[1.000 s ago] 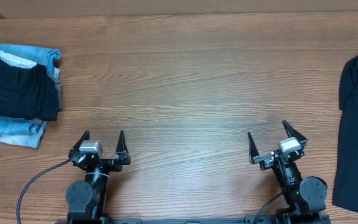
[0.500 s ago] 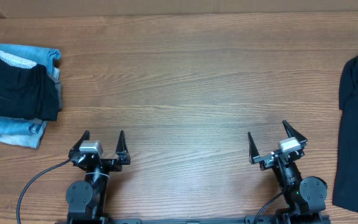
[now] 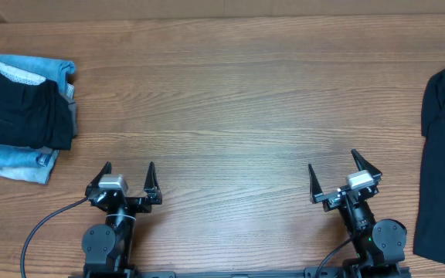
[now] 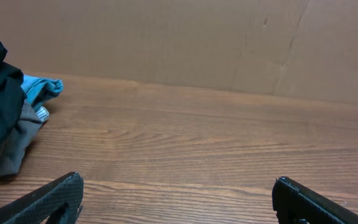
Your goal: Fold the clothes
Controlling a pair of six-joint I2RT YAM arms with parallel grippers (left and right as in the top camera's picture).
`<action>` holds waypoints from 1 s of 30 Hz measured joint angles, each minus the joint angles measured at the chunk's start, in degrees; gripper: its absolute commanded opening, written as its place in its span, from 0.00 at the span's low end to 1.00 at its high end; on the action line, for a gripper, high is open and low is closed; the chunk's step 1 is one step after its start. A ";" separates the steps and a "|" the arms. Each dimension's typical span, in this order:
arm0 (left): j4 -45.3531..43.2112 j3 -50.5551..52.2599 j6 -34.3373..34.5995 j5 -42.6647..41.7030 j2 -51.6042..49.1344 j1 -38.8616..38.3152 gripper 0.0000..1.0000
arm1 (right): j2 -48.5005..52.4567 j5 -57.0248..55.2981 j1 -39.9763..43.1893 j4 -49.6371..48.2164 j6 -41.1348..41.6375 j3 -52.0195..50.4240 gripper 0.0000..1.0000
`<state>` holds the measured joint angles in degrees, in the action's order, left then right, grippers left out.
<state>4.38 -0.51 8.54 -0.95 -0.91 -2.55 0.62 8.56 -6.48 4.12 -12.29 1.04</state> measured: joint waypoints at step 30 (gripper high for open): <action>0.02 0.02 -0.02 0.22 0.15 0.00 1.00 | 82.53 -24.00 14.86 67.60 9.01 120.45 1.00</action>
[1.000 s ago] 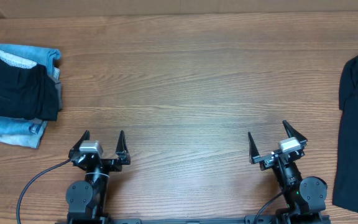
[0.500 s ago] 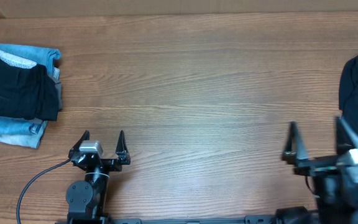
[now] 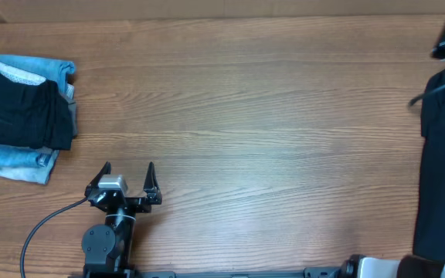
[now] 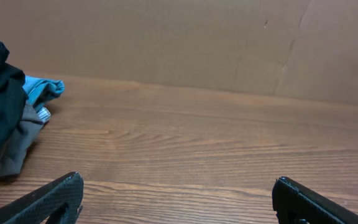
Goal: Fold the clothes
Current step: 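Reach the right gripper to the black t-shirt and grasp its edge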
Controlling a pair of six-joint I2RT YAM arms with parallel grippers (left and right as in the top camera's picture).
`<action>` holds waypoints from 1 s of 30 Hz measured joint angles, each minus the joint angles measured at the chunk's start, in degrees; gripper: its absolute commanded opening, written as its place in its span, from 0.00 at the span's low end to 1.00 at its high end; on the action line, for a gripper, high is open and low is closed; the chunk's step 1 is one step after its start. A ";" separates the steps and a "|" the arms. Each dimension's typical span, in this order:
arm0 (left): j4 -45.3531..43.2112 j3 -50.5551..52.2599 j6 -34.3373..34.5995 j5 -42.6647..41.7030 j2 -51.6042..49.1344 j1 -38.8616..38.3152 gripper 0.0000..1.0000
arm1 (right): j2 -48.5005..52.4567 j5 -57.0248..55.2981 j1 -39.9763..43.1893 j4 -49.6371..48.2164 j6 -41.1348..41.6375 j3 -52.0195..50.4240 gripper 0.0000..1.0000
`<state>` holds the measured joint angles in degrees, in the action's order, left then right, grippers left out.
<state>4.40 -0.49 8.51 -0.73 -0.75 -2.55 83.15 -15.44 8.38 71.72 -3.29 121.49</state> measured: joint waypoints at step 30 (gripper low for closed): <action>0.00 -0.02 0.00 -0.02 0.00 0.00 1.00 | 49.24 21.16 30.23 -28.20 0.09 0.83 1.00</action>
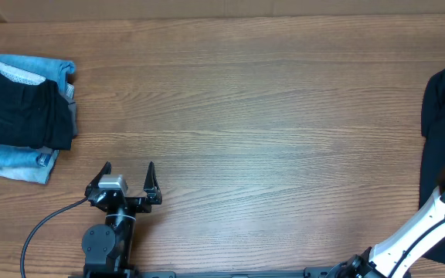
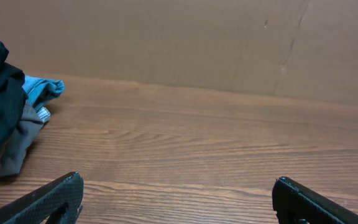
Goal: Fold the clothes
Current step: 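Reach the right gripper to the black t-shirt and grasp its edge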
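Observation:
A folded stack of clothes (image 1: pixel 22 116), black on top of light blue denim, lies at the table's left edge; the left wrist view shows it too. At the right edge a black garment lies spread out, partly cut off by the frame. My left gripper (image 1: pixel 128 167) rests open near the front edge with nothing between its fingers (image 2: pixel 55 198); the same gripper (image 2: pixel 178 180) faces bare wood. Only a white link of my right arm (image 1: pixel 419 232) shows, over the garment's lower part. The right gripper is out of frame.
The wooden table (image 1: pixel 269 116) stretches between the two piles. A cardboard wall (image 2: pixel 197 43) stands along the far edge. The left arm's black cable (image 1: pixel 45 224) loops at the front left.
My right arm has moved: its gripper was at the top right corner above the black garment, and now only a white link shows at the lower right. The left arm is unchanged.
Both grippers first rested open near the front edge. Then the right gripper was at the far right corner over the black garment. Now it is out of frame, with the arm reaching across the garment's lower part. The folded stack and the left gripper kept their places.

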Controlling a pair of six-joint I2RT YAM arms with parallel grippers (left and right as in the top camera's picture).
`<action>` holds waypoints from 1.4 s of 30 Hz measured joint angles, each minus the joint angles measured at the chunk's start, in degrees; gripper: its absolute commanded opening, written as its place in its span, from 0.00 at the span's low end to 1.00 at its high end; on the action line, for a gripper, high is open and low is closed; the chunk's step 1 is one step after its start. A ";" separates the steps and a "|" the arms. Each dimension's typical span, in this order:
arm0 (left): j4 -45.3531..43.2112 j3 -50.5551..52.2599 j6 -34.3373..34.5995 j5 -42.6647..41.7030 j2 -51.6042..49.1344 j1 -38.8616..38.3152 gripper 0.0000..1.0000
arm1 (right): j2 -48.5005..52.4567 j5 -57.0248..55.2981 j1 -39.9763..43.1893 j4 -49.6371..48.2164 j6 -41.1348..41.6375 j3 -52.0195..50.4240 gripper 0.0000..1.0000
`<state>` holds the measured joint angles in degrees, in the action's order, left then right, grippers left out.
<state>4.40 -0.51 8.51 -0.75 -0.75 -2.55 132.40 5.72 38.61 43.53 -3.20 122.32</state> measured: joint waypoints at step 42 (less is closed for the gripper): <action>0.00 0.02 0.00 0.02 0.00 0.00 1.00 | 1.18 -14.01 -10.84 -25.77 -8.90 -20.94 0.84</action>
<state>4.40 -0.49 8.51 -0.73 -0.75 -2.55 133.58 -8.29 27.77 17.76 -12.10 101.38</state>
